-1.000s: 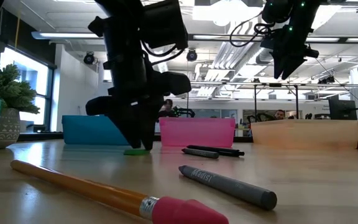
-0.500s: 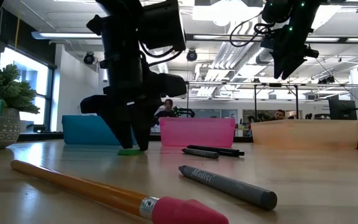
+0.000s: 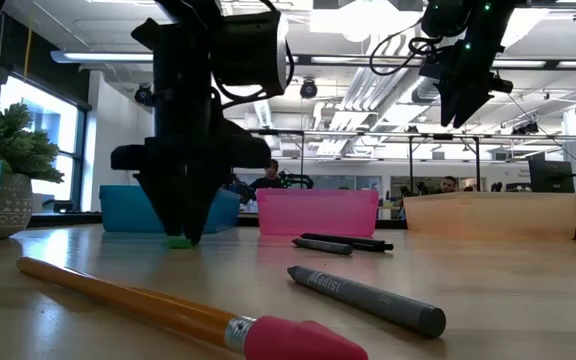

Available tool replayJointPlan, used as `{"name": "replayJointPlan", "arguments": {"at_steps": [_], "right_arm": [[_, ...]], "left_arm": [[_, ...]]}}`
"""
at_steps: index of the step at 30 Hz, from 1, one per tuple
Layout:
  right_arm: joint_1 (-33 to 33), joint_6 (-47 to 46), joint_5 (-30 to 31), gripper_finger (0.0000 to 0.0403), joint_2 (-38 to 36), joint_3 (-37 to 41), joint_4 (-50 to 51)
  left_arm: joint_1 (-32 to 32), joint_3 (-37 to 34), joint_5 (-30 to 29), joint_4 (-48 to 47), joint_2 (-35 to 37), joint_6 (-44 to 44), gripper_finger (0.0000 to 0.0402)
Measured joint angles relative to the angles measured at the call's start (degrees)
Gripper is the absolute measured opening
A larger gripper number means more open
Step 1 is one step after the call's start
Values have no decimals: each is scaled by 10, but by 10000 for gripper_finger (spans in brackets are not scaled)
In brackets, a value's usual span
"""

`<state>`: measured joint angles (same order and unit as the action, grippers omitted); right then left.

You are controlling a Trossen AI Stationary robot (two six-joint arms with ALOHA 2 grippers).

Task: Sort crayons/erasers/pens/pencils in bins
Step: Put the green eraser into the transparent blue bin

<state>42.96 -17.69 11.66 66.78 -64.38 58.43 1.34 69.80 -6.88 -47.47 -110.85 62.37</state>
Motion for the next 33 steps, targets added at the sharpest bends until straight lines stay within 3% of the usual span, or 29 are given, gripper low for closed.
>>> {"name": "replayJointPlan", "arguments": {"at_steps": [5, 12, 25, 33], "right_arm": [[0, 0, 0, 138, 0, 0, 0], [0, 0, 0, 138, 0, 0, 0], [0, -2, -1, 138, 0, 0, 0], [0, -2, -1, 138, 0, 0, 3]], "left_arm": [[5, -1, -3, 12, 0, -2, 116], [-8, -1, 11, 13, 2, -97, 115], [-64, -1, 122, 7, 4, -225, 145], [-74, 0, 78, 3, 69, -276, 135]]}}
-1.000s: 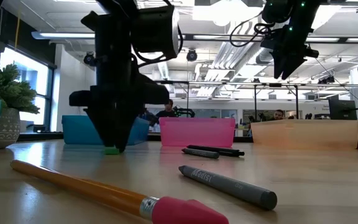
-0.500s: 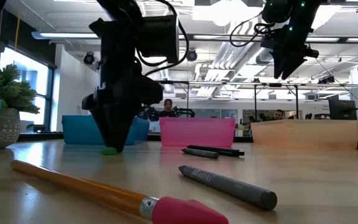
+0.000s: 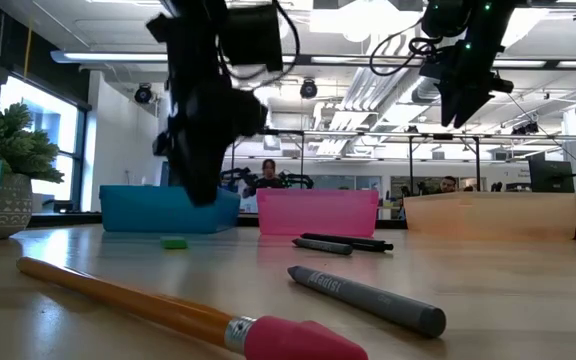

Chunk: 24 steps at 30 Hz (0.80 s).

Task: Sort crayons/erasers/pens/pencils in bins
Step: Put the green eraser into the transparent blue bin

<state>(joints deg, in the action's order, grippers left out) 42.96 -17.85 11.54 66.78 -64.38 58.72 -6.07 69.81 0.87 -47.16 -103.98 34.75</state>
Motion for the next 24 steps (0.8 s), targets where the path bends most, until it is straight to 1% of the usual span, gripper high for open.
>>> {"name": "replayJointPlan", "arguments": {"at_steps": [8, 15, 18, 21, 24], "right_arm": [[0, 18, -13, 138, 0, 0, 3], [0, 48, -17, 138, 0, 0, 4], [0, 62, -22, 138, 0, 0, 6], [0, 65, -22, 138, 0, 0, 6], [0, 62, -22, 138, 0, 0, 5]], "left_arm": [[6, 0, 1, -9, 81, -60, 134], [13, 1, 11, -27, 117, -121, 135], [17, 0, 19, -44, 121, -143, 145], [25, 0, 19, -66, 121, -173, 166], [36, 0, 19, -71, 119, -232, 191]]}}
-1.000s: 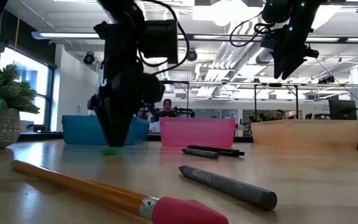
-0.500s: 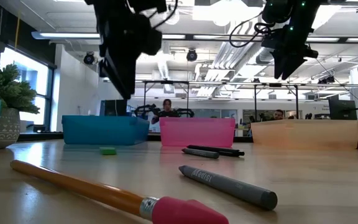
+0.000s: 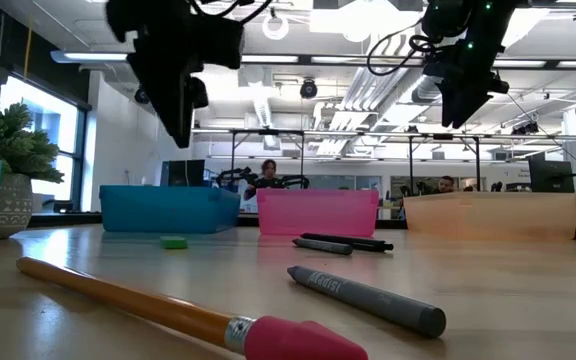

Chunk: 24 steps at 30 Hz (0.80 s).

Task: Sort crayons/erasers/pens/pencils in bins
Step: Put the green eraser into the transparent blue bin

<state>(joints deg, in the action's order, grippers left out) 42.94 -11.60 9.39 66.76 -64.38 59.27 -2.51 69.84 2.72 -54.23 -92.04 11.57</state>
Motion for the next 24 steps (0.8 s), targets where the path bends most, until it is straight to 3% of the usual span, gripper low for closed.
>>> {"name": "replayJointPlan", "arguments": {"at_steps": [9, 24], "right_arm": [[0, -54, 0, 138, 0, 0, -2], [0, -94, -3, 138, 0, 0, -2]], "left_arm": [[54, 0, -57, 14, -13, -315, 208], [66, 0, -53, 54, -117, -480, 206]]}}
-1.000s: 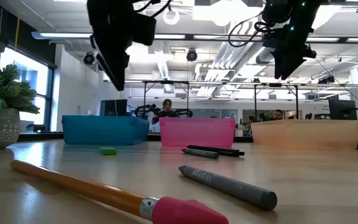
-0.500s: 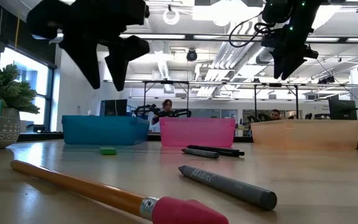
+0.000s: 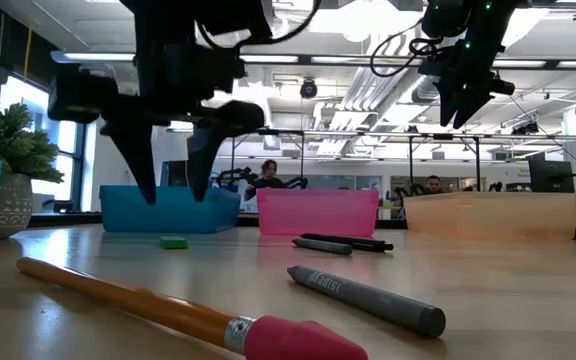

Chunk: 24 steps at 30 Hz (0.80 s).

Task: Sort crayons/erasers/pens/pencils in bins
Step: Put the green eraser into the transparent blue bin

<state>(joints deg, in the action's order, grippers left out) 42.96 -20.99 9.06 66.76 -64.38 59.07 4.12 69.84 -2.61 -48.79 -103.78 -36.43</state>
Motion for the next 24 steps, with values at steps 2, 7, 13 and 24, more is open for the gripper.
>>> {"name": "replayJointPlan", "arguments": {"at_steps": [2, 7, 13, 24], "right_arm": [[0, -5, -1, 138, 0, 0, 0], [-5, -32, -8, 138, 0, 0, 1], [-30, -33, -6, 138, 0, 0, 2], [-62, -57, -3, 138, 0, 0, 2]], "left_arm": [[-1, 0, 0, 1, -8, -14, 206], [-13, 0, 0, 3, -29, -33, 206], [-30, 0, 2, 6, -48, -70, 205], [-29, 1, 6, 18, -71, -89, 200]]}}
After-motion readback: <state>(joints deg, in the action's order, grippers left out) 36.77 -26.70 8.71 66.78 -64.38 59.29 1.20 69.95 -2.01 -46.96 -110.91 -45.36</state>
